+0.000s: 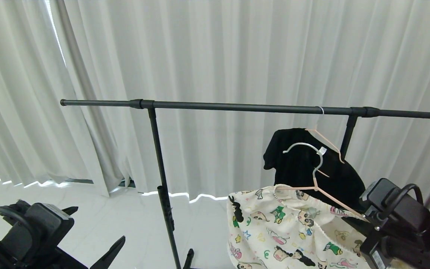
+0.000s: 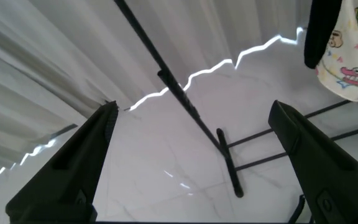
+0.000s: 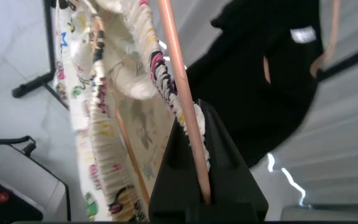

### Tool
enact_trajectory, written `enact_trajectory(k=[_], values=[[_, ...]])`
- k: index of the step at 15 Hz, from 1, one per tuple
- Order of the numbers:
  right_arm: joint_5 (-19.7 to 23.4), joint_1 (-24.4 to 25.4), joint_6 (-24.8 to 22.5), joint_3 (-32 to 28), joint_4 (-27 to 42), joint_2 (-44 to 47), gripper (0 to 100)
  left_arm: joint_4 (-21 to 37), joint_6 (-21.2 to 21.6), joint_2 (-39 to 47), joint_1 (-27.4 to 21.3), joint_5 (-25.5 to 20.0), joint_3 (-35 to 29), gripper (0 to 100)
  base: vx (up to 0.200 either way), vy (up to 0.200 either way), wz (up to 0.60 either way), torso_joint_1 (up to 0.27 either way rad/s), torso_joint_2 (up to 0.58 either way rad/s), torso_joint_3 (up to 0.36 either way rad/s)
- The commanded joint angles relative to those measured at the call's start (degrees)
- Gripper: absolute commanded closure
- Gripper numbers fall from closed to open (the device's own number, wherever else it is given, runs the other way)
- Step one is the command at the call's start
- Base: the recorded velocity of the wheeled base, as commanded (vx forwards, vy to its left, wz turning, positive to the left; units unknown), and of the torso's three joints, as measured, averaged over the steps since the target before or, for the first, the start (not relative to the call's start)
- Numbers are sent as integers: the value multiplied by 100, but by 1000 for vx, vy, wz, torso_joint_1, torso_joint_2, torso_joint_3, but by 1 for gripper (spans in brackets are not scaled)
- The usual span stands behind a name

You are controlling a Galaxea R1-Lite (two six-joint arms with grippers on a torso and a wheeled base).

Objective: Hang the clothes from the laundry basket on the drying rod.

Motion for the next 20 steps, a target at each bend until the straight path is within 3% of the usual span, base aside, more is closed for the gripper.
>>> enact_trajectory(k=[1,6,9,13,20], values=[[-3,-38,-4,-5,-3,74,100,-1,-8,49,-55,1,0,0,0,200,0,2,-2,-2],[-47,-838,14,-339,5,636,100,-9,362,40,-318,1,0,0,0,0,0,0,0,0],[-601,-1479,339,-1121,14,1357,100,-9,353,40,-353,10,-61,0,0,0,0,0,0,0],[-1506,-1523,1323,-1789,-3,1911,100,-9,362,93,-353,27,-105,0,0,0,0,0,0,0],[-1523,-1523,1393,-1789,-21,1911,100,-9,344,207,-362,27,-123,0,171,0,0,1,3,2]])
